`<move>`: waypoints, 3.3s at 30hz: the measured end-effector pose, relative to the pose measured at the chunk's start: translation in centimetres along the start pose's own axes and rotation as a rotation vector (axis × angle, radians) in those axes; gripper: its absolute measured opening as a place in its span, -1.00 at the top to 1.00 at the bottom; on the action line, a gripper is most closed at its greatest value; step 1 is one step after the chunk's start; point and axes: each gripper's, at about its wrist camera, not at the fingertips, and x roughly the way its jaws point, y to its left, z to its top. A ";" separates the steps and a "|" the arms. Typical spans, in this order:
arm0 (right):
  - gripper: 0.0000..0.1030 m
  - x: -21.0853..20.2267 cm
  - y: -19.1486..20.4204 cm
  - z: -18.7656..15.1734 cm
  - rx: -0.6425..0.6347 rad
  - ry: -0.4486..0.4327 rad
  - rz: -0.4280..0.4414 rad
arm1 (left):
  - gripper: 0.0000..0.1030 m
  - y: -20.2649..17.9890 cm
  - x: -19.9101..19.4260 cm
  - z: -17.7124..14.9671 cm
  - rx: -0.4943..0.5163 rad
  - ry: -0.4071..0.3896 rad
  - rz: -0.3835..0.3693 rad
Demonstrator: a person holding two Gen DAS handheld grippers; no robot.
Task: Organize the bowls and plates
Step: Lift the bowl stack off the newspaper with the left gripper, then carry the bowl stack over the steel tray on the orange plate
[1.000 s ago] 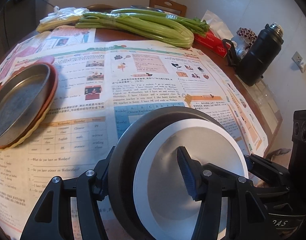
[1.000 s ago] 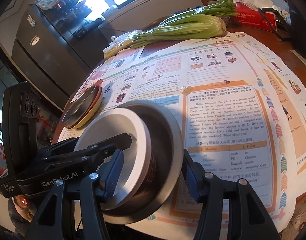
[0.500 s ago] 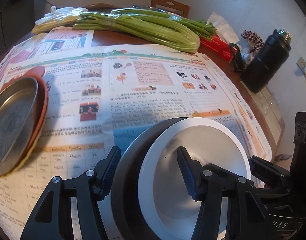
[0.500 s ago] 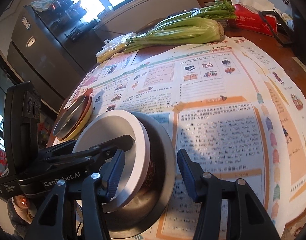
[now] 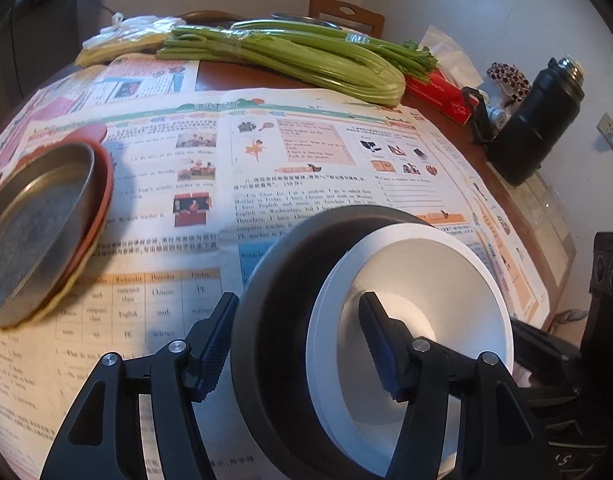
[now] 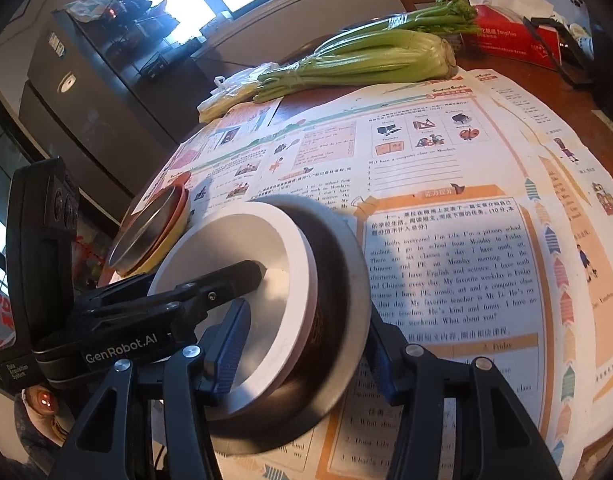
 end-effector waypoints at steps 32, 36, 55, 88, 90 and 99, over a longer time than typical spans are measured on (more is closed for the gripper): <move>-0.03 -0.7 6.8 0.4 -0.077 -0.005 0.000 | -0.04 4.5 -5.7 -0.4 -0.094 -0.100 -0.039; -0.03 -1.1 8.5 1.1 -0.112 -0.015 -0.002 | -0.04 5.4 -7.2 -0.1 -0.102 -0.133 -0.047; -0.03 -0.2 16.9 5.3 -0.258 -0.041 0.065 | -0.04 11.4 -14.2 2.6 -0.142 -0.281 0.011; -0.03 6.8 21.0 9.8 -0.280 0.020 0.127 | -0.04 18.5 -12.6 6.0 -0.224 -0.254 0.065; -0.03 7.5 20.8 9.6 -0.271 0.035 0.127 | -0.04 18.9 -11.9 6.0 -0.229 -0.233 0.067; -0.02 9.9 20.2 8.9 -0.241 0.100 0.113 | -0.04 20.2 -9.7 5.5 -0.252 -0.177 0.062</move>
